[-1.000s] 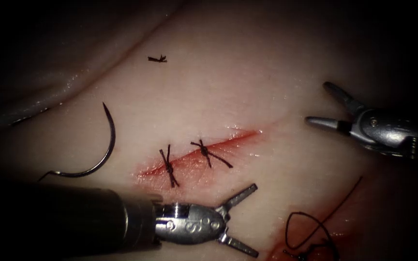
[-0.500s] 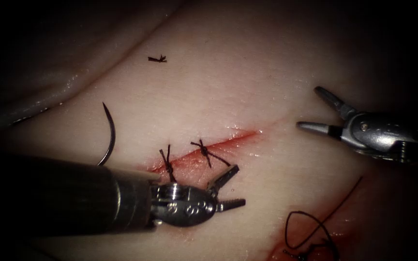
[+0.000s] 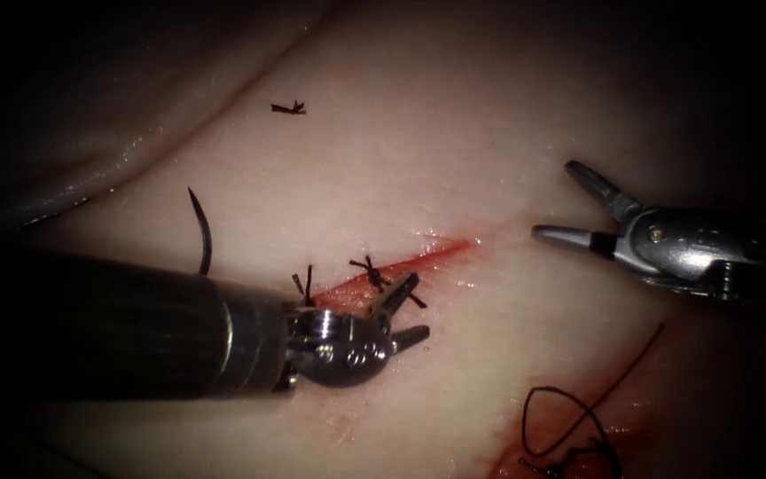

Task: Wound Closure

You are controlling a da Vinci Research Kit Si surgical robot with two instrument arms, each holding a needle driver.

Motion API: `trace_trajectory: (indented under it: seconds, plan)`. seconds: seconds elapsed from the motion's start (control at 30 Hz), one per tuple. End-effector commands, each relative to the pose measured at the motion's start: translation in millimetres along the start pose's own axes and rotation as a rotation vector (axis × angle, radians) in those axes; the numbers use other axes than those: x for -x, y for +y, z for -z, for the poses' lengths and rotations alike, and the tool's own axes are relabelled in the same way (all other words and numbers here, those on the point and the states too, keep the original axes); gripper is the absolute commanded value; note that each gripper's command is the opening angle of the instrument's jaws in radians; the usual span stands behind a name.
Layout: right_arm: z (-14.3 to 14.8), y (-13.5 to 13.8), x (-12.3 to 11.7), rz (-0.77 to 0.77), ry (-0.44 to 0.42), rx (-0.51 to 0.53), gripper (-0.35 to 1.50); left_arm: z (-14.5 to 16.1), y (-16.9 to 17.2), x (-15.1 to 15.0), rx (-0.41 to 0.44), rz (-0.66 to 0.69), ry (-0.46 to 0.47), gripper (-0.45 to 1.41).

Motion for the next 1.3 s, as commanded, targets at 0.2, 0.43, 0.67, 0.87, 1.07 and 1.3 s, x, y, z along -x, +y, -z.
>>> trace_trajectory:
  seconds: [0.2, 0.43, 0.67, 0.87, 1.07, 1.3]
  plan:
    - [-1.3, -1.0, 0.7, 0.005, 0.0, -0.011, 1.27, -0.9, 0.5, -0.1, 0.001, -0.01, 0.0, 0.21]
    - [-1.5, -1.2, 0.9, 0.008, -0.003, -0.019, 1.25, -1.1, 0.6, -0.2, 0.013, -0.054, 0.016, -0.45]
    - [-2.4, -2.5, 1.7, 0.058, 0.088, -0.208, 0.95, -0.1, 0.7, -0.2, 0.053, -0.078, 0.088, -0.45]
    - [-5.1, -5.1, 3.5, 0.146, 0.272, -0.366, 0.93, 1.7, -0.5, 1.2, 0.117, 0.08, 0.265, -0.45]
    - [-7.9, -7.6, 4.2, 0.2, 0.32, -0.44, 0.93, 2.6, -1.0, 1.8, 0.224, 0.161, 0.535, -0.45]
    - [-11.6, -11.1, 3.5, 0.267, 0.357, -0.471, 0.95, 2.7, -0.9, 2.2, 0.267, 0.18, 0.648, -0.45]
